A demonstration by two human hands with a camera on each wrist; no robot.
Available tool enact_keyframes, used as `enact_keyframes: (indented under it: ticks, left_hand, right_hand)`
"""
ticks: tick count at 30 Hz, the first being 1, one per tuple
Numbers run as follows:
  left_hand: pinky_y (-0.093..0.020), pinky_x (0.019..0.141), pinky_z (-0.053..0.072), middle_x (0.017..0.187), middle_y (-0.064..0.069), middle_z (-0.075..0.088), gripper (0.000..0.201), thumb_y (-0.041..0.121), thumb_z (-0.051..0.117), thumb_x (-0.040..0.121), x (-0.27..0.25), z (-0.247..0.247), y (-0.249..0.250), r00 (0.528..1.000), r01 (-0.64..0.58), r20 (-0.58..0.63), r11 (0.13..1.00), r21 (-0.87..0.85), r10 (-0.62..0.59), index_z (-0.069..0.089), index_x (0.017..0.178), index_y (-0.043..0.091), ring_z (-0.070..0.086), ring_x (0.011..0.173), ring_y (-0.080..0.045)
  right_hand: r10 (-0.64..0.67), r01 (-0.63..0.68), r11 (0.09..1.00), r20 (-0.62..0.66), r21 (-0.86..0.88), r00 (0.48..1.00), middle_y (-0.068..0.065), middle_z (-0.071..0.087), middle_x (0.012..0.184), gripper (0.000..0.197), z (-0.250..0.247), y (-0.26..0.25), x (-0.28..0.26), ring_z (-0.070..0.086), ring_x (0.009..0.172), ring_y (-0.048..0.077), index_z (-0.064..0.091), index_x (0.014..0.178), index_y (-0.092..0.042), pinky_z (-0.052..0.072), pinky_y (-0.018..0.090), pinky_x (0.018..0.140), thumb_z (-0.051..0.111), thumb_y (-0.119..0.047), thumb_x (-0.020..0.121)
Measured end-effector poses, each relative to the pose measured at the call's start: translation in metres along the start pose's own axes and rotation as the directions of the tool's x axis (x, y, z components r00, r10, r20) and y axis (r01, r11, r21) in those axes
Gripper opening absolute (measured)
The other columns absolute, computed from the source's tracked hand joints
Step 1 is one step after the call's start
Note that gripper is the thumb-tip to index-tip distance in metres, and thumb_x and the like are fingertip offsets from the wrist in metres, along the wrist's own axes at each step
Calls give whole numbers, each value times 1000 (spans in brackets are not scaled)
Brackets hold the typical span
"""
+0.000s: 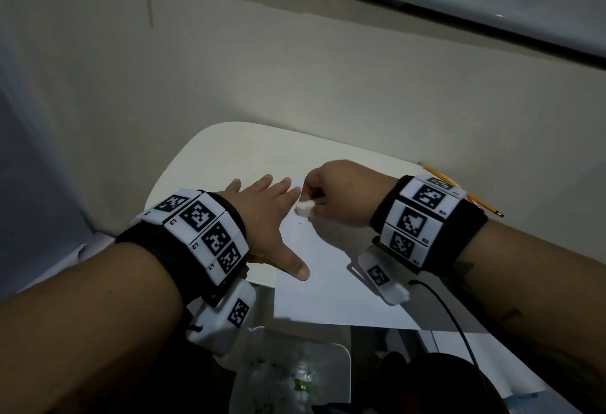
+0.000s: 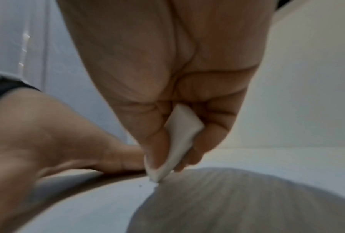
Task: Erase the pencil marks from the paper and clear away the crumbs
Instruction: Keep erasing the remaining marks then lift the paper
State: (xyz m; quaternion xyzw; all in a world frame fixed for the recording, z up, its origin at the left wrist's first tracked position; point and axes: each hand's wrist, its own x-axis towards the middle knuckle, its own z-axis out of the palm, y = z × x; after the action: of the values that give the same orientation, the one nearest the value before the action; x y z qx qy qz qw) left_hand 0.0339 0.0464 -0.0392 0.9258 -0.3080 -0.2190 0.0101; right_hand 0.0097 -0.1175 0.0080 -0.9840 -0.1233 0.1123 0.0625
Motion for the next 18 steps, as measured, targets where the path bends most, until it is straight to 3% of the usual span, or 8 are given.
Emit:
enact_keyframes:
  ticks: [5,9,13,15,18]
  left_hand:
    - [-55,117,-8,162,9,-19,134,92,59,50,0,1,0,1000,-7,-6,1000,-15,7,-7,154,39,-21,148,-17]
    - [-56,118,-7,162,9,-18,135,92,59,52,-1,0,1,1000,-7,-15,1000,2,7,-13,153,39,-19,149,-18]
    - [-55,118,-7,162,9,-18,138,92,58,51,-1,1,1,1000,-2,-27,1000,13,3,-19,152,38,-19,149,-17]
    - [-55,117,-7,162,10,-18,139,93,58,51,0,2,0,1000,1,-29,1000,5,0,-17,153,36,-19,149,-16]
    - [-54,118,-7,162,10,-19,141,94,57,49,0,2,0,1000,1,-24,1000,6,-1,-14,154,32,-20,148,-15]
  right_hand:
    - [-93,75,993,201,96,975,-12,72,85,13,-2,-14,-24,66,80,3,72,93,-25,53,23,78,71,-37,87]
    - [-8,4,999,111,35,994,-6,70,88,20,-2,-8,-1,65,86,13,71,95,-21,51,27,76,71,-39,86]
    - [64,-63,998,8,-17,998,-4,61,87,17,-4,1,15,59,84,17,65,97,-17,40,25,66,68,-32,89]
    - [41,-41,999,2,13,999,-6,61,83,20,-3,1,10,57,79,14,63,92,-18,42,23,63,67,-38,90]
    - [-20,14,997,93,70,995,-8,69,83,21,-1,-5,-10,64,79,10,69,91,-22,52,26,73,67,-42,88]
